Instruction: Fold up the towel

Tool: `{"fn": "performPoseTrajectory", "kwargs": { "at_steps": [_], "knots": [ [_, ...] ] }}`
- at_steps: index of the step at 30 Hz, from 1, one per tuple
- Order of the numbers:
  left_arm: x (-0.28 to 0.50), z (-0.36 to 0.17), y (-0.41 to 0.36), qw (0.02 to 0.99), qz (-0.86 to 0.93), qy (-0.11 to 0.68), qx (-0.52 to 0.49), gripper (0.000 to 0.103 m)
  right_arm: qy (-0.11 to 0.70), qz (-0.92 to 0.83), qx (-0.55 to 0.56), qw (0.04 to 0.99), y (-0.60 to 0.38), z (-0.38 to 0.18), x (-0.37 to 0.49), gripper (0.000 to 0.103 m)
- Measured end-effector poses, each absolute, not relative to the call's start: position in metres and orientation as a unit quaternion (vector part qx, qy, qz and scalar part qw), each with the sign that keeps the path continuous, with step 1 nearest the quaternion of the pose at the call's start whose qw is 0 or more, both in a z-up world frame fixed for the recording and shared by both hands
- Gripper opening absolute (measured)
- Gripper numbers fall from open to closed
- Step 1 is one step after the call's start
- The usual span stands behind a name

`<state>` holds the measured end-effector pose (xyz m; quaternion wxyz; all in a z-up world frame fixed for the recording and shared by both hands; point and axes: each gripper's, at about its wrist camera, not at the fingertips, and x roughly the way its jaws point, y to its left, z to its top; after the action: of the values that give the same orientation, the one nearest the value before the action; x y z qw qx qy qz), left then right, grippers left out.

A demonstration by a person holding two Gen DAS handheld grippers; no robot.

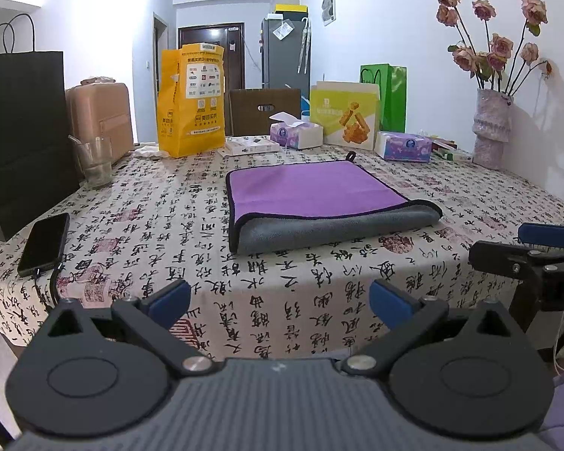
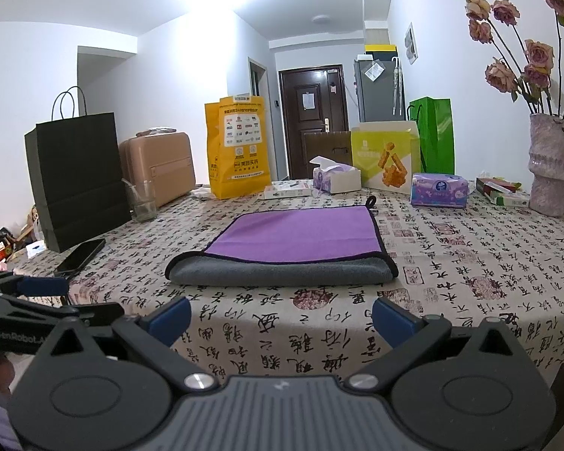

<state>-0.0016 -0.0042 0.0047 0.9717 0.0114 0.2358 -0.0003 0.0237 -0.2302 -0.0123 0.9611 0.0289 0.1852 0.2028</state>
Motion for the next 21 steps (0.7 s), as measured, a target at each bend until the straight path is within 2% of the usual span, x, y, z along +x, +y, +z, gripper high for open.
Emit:
{"fn": "performPoseTrajectory", "kwargs": {
  "at_steps": [21],
  "knots": [
    [-0.0006,0.0037,-0.0044,0.971,-0.001,0.238,0.011,0.103,0.187,0.201,0.031,0.961,-0.2305,-0.0132,0.0241,0.103]
  ]
}}
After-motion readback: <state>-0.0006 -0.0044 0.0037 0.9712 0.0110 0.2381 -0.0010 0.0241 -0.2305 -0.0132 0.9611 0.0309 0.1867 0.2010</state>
